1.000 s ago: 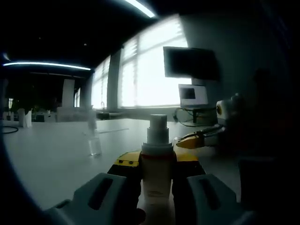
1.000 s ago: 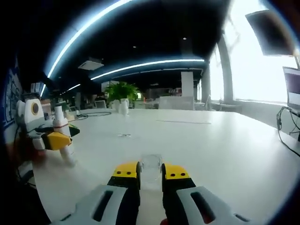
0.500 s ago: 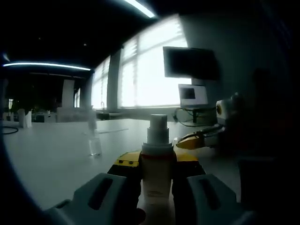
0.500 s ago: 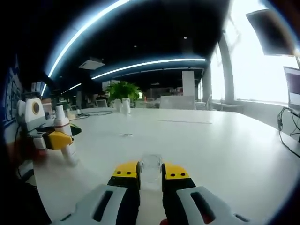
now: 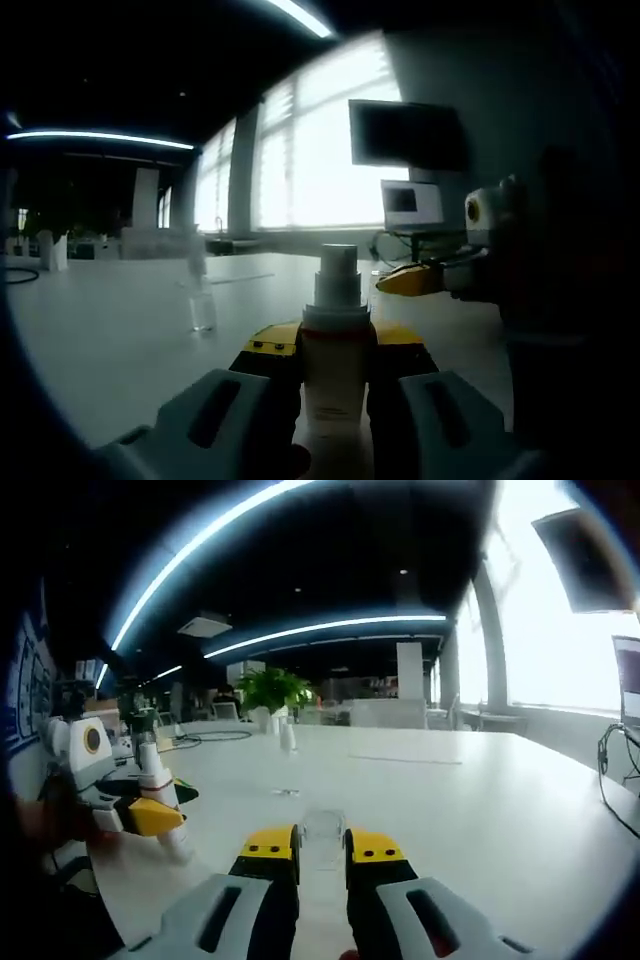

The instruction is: Clamp pump bottle remove cover press pump head put on cover

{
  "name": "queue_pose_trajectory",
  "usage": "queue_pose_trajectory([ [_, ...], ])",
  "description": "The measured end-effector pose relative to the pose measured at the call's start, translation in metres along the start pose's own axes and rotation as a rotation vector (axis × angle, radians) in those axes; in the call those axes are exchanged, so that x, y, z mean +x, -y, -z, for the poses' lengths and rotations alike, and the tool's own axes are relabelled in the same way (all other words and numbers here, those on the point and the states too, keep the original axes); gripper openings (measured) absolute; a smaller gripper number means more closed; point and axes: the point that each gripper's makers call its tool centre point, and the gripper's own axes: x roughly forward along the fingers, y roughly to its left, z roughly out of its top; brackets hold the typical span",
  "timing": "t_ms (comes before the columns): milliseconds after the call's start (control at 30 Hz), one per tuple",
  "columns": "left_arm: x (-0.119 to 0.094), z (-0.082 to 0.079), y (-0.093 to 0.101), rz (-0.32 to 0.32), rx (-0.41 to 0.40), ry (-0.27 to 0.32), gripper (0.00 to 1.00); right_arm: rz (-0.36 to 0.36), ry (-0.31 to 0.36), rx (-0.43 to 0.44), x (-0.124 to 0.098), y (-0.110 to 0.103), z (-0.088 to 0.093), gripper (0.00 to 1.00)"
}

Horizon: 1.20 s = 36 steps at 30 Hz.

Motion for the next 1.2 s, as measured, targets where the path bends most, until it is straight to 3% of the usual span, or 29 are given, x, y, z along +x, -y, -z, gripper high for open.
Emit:
queue_pose_trajectory([
  [367,0.0,0.0,-0.001,-0.001,0.001,0.0,0.15,-0.013,0.037,-0.007,-0.007,-0.009,-0.025,0.13],
  [467,0.0,0.0,-0.001,-0.001,0.001,0.0,0.15,-0.044,0.053,0.059,-0.01,-0.017,-0.034,0.13],
  [567,0.0,0.0,-0.001,-0.001,0.001,0.0,0.15,-0.047,0.06,0.041,-0.011,-0.018,-0.041,0.13],
  [767,0.0,0.0,-0.001,-0.001,0.0,0.0,0.15,-0.066,0.067,0.058,-0.014,-0.024,-0.047,0.13],
  [900,-0.001,0.0,0.0,-0.001,0.0,0.0,0.15,-0.061,0.073,0.015,-0.015,-0.029,-0.052,0.13],
  [1200,-0.001,0.0,-0.001,0.0,0.0,0.0,0.15,-0.069,0.079,0.01,-0.017,-0.034,-0.057,0.13],
])
